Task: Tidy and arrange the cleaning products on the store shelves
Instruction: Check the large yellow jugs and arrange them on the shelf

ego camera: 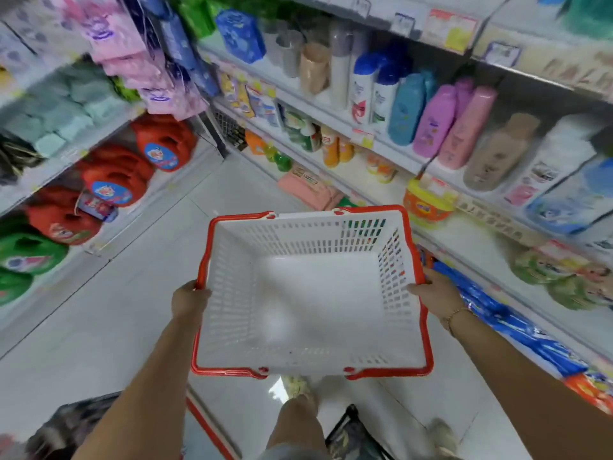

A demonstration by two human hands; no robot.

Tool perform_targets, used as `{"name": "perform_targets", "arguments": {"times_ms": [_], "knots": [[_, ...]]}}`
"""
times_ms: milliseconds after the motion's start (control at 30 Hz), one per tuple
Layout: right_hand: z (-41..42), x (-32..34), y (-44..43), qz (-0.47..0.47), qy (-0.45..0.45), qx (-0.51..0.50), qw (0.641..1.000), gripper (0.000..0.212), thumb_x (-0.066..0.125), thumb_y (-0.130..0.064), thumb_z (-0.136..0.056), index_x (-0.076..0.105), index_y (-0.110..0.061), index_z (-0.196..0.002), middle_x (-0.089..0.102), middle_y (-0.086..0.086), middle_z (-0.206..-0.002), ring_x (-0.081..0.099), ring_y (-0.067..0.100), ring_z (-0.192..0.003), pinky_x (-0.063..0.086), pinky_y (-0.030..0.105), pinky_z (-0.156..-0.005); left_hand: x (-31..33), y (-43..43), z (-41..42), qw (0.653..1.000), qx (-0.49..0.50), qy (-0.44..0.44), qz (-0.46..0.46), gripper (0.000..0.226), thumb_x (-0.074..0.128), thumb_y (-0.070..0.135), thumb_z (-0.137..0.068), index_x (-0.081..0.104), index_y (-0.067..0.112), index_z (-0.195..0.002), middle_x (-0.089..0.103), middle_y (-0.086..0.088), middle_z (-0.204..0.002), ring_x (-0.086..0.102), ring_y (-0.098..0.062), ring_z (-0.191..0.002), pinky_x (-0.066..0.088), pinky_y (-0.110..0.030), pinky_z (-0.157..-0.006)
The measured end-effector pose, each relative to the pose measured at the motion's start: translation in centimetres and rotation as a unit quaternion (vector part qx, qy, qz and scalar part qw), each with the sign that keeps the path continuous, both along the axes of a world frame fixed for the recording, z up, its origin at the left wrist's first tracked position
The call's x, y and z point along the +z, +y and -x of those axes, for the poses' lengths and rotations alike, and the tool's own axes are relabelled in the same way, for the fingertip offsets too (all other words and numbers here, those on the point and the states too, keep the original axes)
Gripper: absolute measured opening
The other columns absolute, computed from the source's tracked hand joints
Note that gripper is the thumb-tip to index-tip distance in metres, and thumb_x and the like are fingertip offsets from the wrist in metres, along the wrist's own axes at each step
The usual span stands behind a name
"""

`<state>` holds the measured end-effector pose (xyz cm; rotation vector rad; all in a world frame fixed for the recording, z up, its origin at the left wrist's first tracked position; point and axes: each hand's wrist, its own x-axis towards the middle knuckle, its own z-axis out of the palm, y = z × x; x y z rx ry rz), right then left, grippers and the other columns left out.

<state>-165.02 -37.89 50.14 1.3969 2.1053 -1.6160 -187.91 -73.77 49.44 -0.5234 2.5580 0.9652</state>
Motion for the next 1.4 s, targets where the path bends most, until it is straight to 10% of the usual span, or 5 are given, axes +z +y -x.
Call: {"name": "perform_targets", "arguments": {"times_ms": [233,533,733,1000,1400], "knots": [[13.8,2.3,-7.0,0.017,0.001,0.025,1.000,0.041,0.060,-0.006,-0.091,0.053,-0.007,-0.132,0.057,0.008,-0.127,0.054,0.034,-0.113,0.039,0.043,-0.105,2.2,-9.2,11.1,0.999,0.036,-0.005,-0.012,0.028,0.059,-0.003,-0.084,0.055,0.016,-0.064,0.051,-0.006,-0.063,0.051,-0.025,-0.066,0.044,-0.031,-0.065],[24.6,3.2,-10.0,0.021,0.030,0.011,0.999,0.020,0.063,-0.004,-0.087,0.065,-0.012,-0.105,0.066,0.014,-0.105,0.061,0.029,-0.089,0.050,0.035,-0.080,3.5,-11.5,24.2,0.999,0.014,0.020,-0.021,0.027,0.062,0.000,-0.085,0.068,0.004,-0.111,0.050,-0.007,-0.064,0.048,-0.016,-0.049,0.043,-0.024,-0.054],[30.6,-0.3,-7.6,0.036,0.009,-0.028,0.999,0.017,0.067,-0.004,-0.082,0.067,-0.011,-0.098,0.069,0.012,-0.099,0.065,0.033,-0.095,0.051,0.047,-0.093,2.1,-8.1,33.9,0.999,-0.038,0.014,-0.013,0.034,0.063,0.002,-0.083,0.066,0.005,-0.118,0.064,-0.021,-0.082,0.060,-0.034,-0.077,0.049,-0.041,-0.084],[37.0,-3.1,-4.4,0.068,-0.022,-0.100,0.992,0.026,0.063,0.002,-0.084,0.061,-0.009,-0.108,0.060,0.004,-0.077,0.054,0.017,-0.066,0.042,0.024,-0.058,0.3,-0.9,43.3,0.992,-0.111,0.002,0.060,0.037,0.060,0.000,-0.082,0.067,0.009,-0.118,0.062,-0.015,-0.092,0.055,-0.026,-0.079,0.038,-0.028,-0.069],[43.6,-6.9,-4.8,0.105,-0.047,-0.222,0.968,0.040,0.059,0.001,-0.087,0.057,-0.008,-0.126,0.063,0.008,-0.098,0.060,0.025,-0.083,0.050,0.033,-0.073,-1.9,4.9,54.3,0.985,-0.167,-0.025,0.027,0.041,0.056,-0.001,-0.083,0.064,0.009,-0.122,0.066,-0.024,-0.112,0.061,-0.038,-0.093,0.044,-0.034,-0.077]]}}
